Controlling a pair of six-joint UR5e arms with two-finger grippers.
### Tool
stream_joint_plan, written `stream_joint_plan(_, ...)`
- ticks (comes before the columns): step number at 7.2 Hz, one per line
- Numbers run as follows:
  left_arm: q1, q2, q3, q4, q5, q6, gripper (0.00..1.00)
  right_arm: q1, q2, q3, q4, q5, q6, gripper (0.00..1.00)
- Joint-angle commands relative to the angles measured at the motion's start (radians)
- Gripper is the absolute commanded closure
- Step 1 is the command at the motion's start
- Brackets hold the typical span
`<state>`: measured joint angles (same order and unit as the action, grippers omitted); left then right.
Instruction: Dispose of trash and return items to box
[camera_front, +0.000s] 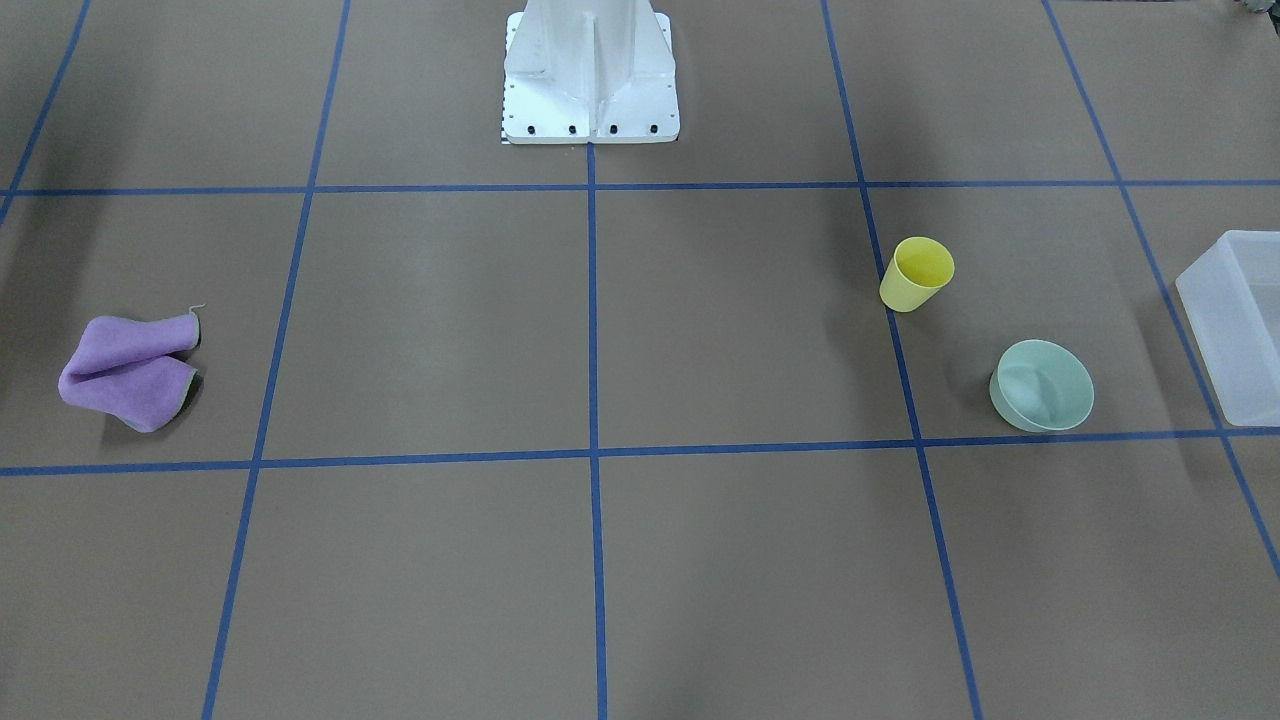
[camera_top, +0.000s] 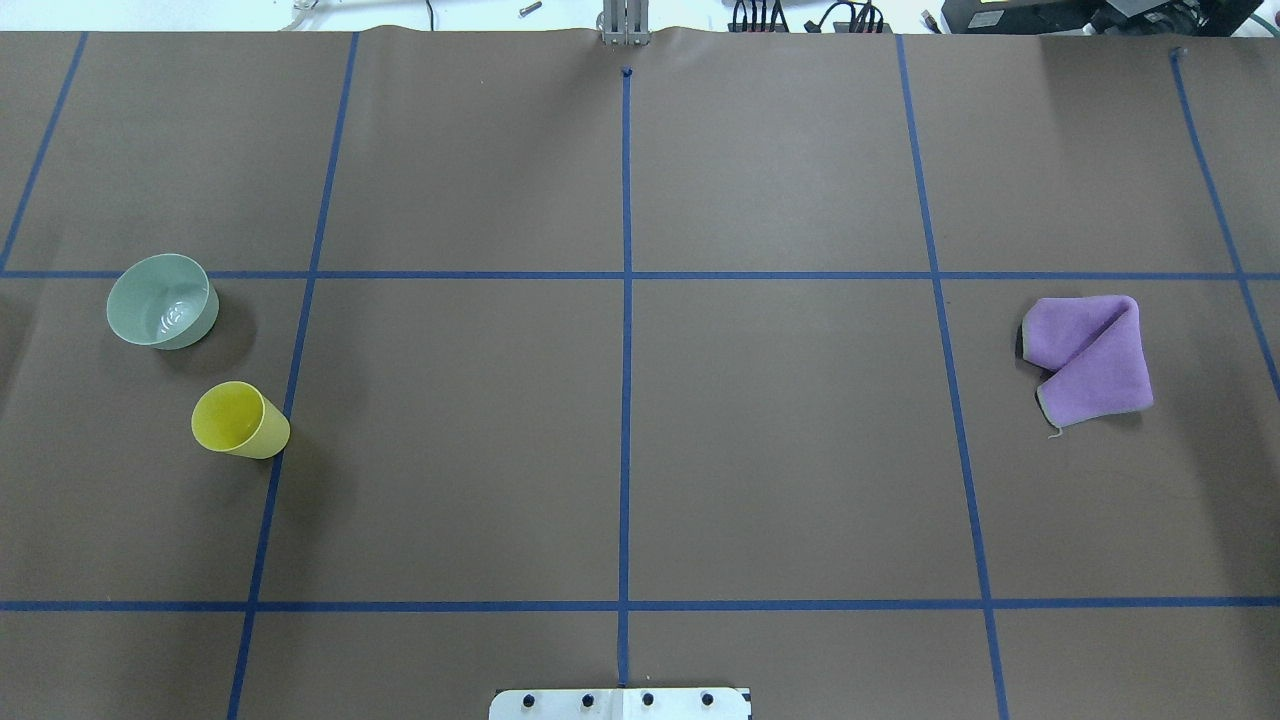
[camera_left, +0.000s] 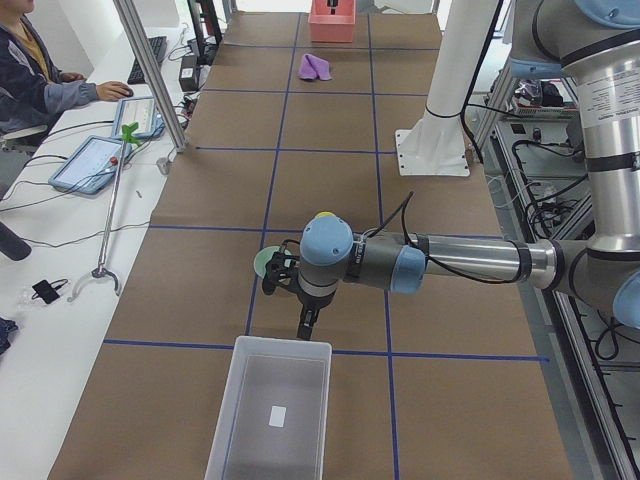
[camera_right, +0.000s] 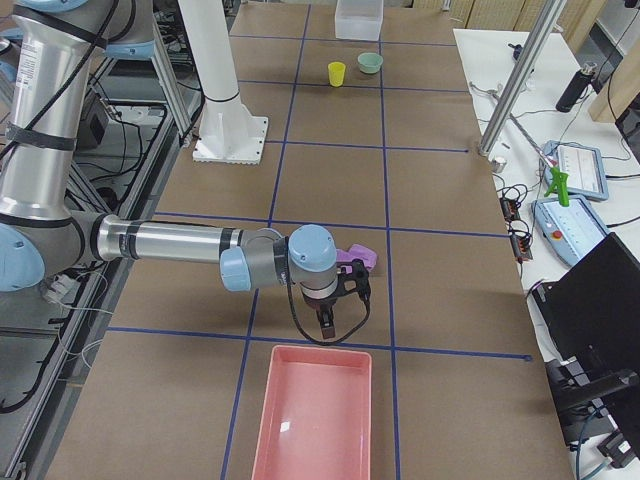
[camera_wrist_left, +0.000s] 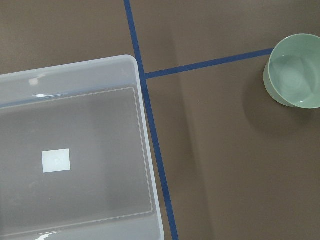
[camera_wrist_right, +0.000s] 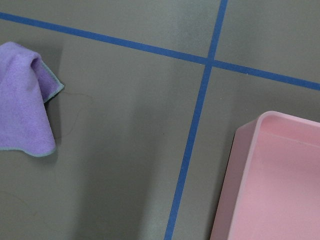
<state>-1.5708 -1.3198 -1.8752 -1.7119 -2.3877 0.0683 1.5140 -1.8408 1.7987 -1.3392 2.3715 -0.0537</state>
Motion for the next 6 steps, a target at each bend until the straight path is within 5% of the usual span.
stream_joint_plan(1,0.000,-0.001,-0.001,-0.002,-0.001,-0.002,0.02,0.000,0.000,-0.001,0.000,0.000,0.000,0.00)
stream_joint_plan(6,0.002,-0.001,-0.007,-0.003,0.008,-0.010,0.02,0.000,-0.003,0.005,0.003,-0.003,0.003,0.00)
